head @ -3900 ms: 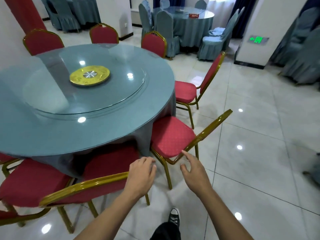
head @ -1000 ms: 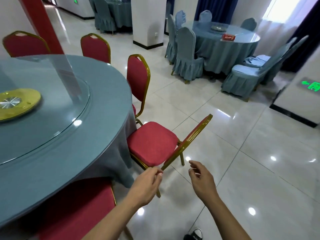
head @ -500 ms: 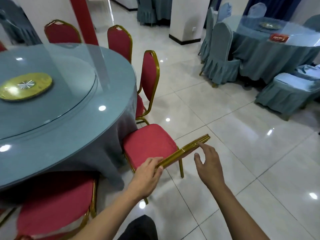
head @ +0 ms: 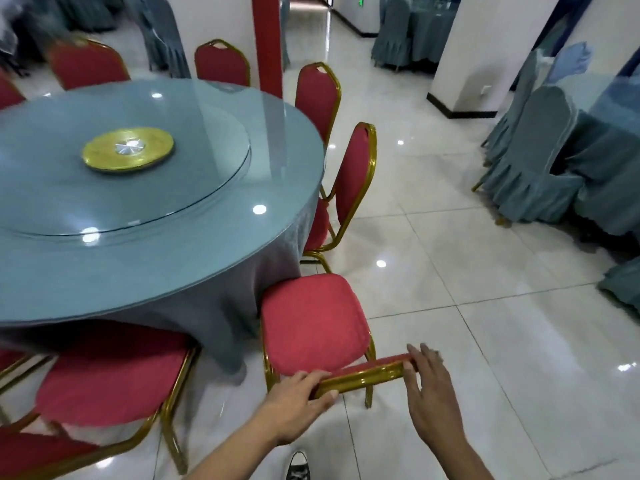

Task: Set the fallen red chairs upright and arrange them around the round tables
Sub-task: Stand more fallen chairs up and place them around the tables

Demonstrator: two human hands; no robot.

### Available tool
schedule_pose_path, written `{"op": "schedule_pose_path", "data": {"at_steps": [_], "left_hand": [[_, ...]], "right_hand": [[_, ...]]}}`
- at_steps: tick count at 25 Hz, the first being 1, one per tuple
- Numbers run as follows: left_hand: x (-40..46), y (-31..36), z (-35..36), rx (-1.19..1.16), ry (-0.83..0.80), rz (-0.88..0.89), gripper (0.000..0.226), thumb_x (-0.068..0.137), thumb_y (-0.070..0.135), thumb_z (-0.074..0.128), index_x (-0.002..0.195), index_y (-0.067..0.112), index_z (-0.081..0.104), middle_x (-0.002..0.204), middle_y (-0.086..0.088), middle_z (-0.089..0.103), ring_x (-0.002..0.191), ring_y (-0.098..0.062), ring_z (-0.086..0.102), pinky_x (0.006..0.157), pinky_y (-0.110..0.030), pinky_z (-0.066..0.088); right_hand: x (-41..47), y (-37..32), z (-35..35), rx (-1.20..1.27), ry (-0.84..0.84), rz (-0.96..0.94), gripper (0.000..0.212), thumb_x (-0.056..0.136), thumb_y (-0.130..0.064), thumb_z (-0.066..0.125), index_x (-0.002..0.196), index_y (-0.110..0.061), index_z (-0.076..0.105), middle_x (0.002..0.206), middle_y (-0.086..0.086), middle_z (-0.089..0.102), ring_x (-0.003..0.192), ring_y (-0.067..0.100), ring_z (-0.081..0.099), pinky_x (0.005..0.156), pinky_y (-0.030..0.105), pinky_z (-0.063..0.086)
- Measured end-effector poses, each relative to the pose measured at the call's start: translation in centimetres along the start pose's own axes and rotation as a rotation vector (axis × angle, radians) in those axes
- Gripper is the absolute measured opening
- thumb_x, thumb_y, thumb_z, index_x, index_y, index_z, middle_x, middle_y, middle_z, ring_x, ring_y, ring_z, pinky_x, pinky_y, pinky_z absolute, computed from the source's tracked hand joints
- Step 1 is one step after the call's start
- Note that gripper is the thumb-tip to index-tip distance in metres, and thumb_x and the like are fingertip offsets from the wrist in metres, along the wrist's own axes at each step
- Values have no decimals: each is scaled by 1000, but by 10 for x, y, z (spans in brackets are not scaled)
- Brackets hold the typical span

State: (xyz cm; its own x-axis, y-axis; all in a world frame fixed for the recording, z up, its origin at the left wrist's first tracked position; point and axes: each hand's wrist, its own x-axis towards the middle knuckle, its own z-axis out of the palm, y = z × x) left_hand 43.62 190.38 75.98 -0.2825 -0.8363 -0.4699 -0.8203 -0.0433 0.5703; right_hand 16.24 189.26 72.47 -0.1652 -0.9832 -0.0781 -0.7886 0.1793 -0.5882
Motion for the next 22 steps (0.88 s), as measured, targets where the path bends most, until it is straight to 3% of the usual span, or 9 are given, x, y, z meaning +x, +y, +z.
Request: {"op": "schedule_pose_path", "data": {"at_steps": [3,5,9,13,15,17,19,22], "left_hand": [[-6,5,16,51,124,-83,75,80,87,12,140,49,37,128,16,51,119,-13,49,105,-36,38],[-8,12,25,70,224,-153,74,80,88,10,135,49,40,123,14,49,116,-15,47,104,-36,37],[-15,41,52,20,348,-318,70,81,89,8,130,51,41,113,9,42,109,-17,43,101,-37,40],[-26,56,81,-26,501,-475,68,84,87,9,127,48,45,107,10,40,105,-13,42,96,-30,41],[-24,58,92,-4,583,-539,71,87,83,4,131,45,45,115,10,43,111,-13,42,102,-30,38],[-15,55,95,-40,654,-604,76,88,81,-1,143,45,36,134,7,43,128,-16,36,114,-35,28],[-3,49,89,-118,684,-633,77,87,81,-2,151,46,25,153,3,32,145,-19,21,123,-44,14],[20,37,72,-170,722,-630,80,84,84,-5,154,48,14,164,1,17,154,-19,3,125,-48,-1]], "right_hand": [[-6,9,14,49,-15,-65,58,101,-62,17,155,-42,23,167,-11,10,148,-7,-8,123,43,16],[1,18,19,27,-1,-96,70,96,-70,7,157,-38,21,168,-8,6,147,-7,-15,124,46,13],[25,41,9,-102,-74,-300,71,99,-65,6,157,-30,26,167,1,16,155,14,2,125,48,7],[48,42,3,-117,-193,-476,68,100,-65,7,157,-33,23,167,-1,17,155,13,3,125,48,6],[64,33,5,-149,-251,-553,66,100,-64,6,158,-35,18,167,-2,15,154,11,0,125,46,4],[80,18,10,-151,-285,-603,66,100,-65,6,158,-36,17,166,-3,15,154,10,-1,125,45,2],[95,4,15,-134,-316,-621,67,99,-66,5,158,-36,17,166,-3,15,154,9,-2,125,44,1],[125,-15,24,-131,-342,-640,68,98,-68,3,158,-38,16,166,-2,16,154,11,-1,125,47,1]]}}
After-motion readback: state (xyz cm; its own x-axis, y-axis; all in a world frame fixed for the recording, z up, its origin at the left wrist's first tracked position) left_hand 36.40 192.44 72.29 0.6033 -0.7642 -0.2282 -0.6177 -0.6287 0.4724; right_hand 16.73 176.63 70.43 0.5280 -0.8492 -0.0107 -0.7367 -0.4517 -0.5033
